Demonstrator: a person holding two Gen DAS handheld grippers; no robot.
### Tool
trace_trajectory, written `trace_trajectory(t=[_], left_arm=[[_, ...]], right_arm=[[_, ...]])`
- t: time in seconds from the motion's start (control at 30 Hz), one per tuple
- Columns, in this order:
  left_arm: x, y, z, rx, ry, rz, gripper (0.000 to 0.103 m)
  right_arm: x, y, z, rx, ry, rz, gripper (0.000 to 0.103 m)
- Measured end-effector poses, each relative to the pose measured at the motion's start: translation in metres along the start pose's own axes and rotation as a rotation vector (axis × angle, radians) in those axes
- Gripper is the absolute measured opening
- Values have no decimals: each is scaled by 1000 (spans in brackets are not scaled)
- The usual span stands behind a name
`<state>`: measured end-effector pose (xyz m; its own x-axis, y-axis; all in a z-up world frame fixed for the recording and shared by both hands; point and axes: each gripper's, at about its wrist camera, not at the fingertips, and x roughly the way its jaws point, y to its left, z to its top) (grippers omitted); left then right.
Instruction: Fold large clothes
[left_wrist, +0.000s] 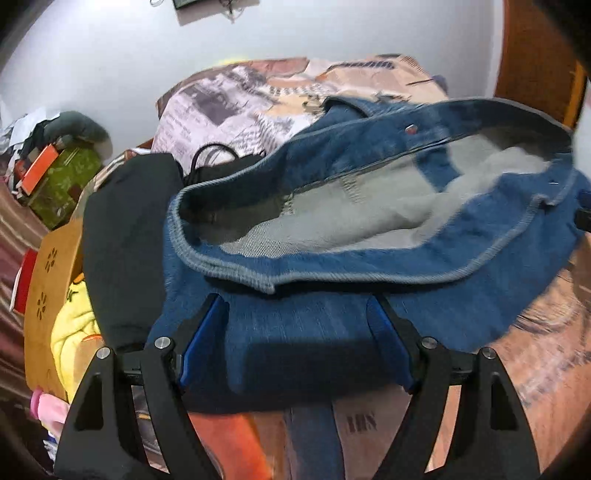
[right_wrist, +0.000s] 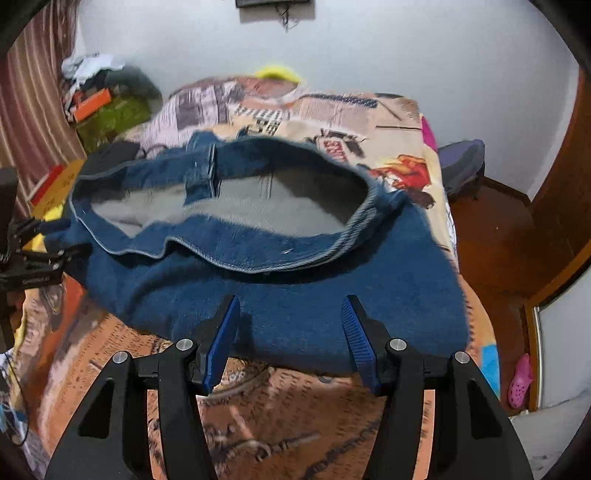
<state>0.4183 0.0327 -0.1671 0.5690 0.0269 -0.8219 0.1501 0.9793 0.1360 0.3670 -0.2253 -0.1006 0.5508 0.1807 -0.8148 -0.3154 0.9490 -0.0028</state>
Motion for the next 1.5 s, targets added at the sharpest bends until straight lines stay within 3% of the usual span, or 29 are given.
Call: trace_trajectory(t=[0.3, 0.4, 0.47, 0.53, 0.6, 0.77, 1.1, 1.3, 1.5], left_arm=[[46, 24, 53, -93, 6, 27, 78], [53, 39, 83, -111, -37, 99, 78], [55, 50, 97, -142, -53, 125, 78], [54, 64, 108, -197, -54, 100, 78], [47, 73, 110, -248, -70, 79, 78], [26, 63, 97, -217, -87, 31, 78], [-6, 10, 43, -118, -77, -59, 78], [6, -14, 16, -75, -23, -10, 78], [0, -5, -2, -92, -36, 49, 79]], right_arm=[[44, 14, 41, -102, 41, 18, 53], [53, -4, 69, -23, 6, -8, 53], [60, -23, 91, 63, -21, -84, 53], [61, -36, 103, 130, -41, -125, 53], [55, -40, 107, 165, -61, -77, 53], [35, -23, 91, 139, -83, -3, 53], [20, 23, 47, 12, -17, 99, 53], [28, 16, 20, 22, 57, 51, 53], [6, 0, 7, 46, 29, 28, 53]])
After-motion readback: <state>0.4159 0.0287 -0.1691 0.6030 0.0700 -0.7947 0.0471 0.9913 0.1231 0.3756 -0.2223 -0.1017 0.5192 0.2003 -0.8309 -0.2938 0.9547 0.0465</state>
